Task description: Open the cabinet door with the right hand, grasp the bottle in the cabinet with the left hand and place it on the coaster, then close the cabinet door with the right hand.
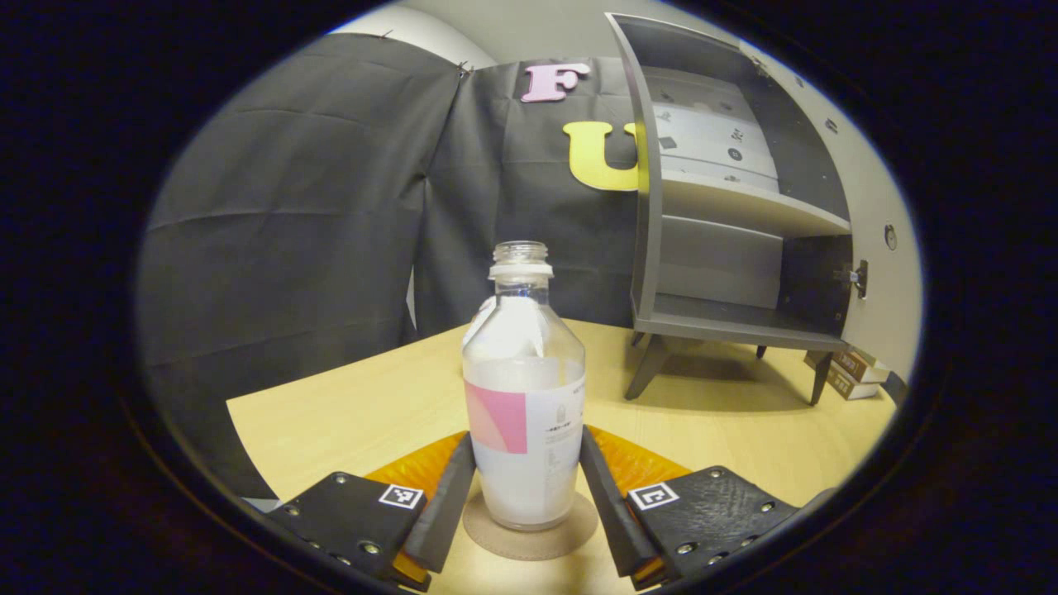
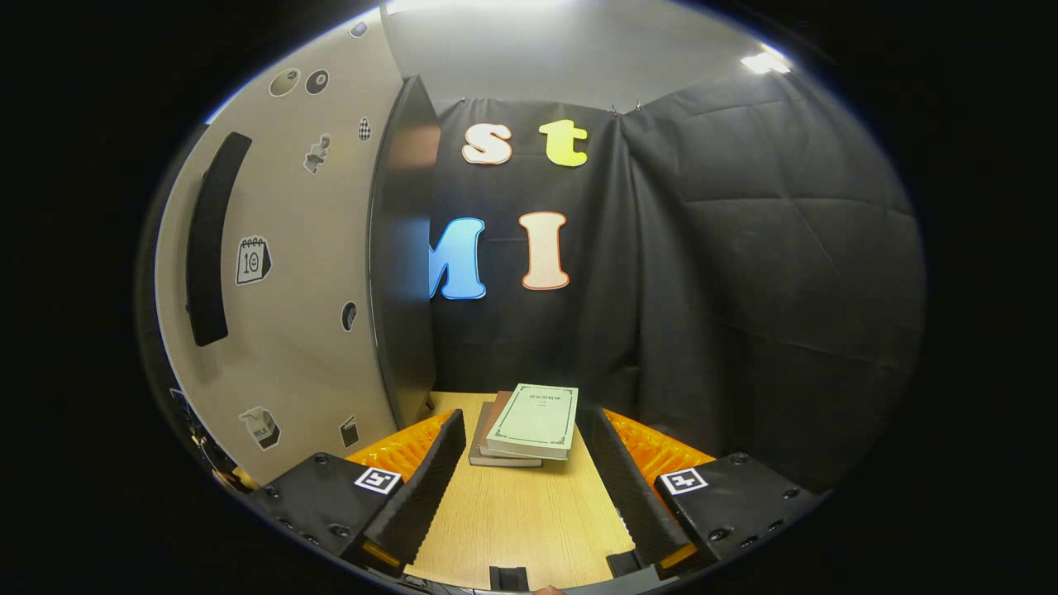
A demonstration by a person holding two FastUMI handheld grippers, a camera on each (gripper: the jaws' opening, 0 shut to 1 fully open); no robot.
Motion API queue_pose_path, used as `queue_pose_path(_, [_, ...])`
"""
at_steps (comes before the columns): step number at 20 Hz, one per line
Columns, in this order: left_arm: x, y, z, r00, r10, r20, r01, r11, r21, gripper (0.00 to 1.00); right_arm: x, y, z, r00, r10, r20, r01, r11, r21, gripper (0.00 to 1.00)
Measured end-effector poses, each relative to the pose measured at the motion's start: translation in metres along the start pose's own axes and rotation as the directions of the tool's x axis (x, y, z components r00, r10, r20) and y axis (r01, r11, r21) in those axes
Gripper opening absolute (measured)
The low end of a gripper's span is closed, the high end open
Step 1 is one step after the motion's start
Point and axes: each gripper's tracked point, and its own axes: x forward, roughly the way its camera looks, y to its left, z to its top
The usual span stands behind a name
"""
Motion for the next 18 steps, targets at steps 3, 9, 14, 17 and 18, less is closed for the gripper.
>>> queue_pose_path(3, [-0.003,-0.003,0.0,1.0,0.002,-0.009,-0.002,1.0,0.013,0.76,-0.001,0.005,0.002,1.0,0.009,0.009,-0.009,1.0,-0.014,0.96])
queue_pose_path(9, [-0.009,-0.005,0.0,1.0,0.007,-0.028,-0.006,0.999,0.051,0.75,-0.004,0.015,0.005,0.999,0.028,0.018,-0.028,1.0,-0.011,0.96])
queue_pose_path(14, [-0.019,-0.007,0.022,1.0,0.001,-0.005,-0.001,0.998,0.071,0.82,-0.005,0.018,0.008,0.999,0.035,0.029,-0.035,0.999,-0.008,0.96])
queue_pose_path(17, [-0.026,-0.01,0.045,1.0,-0.009,0.024,0.007,0.996,0.086,0.82,-0.006,0.019,0.011,0.998,0.04,0.039,-0.04,0.999,0.0,0.96])
queue_pose_path(18, [-0.03,-0.013,0.051,0.999,-0.017,0.031,0.014,0.996,0.089,0.82,-0.007,0.018,0.013,0.998,0.04,0.044,-0.04,0.999,0.002,0.96])
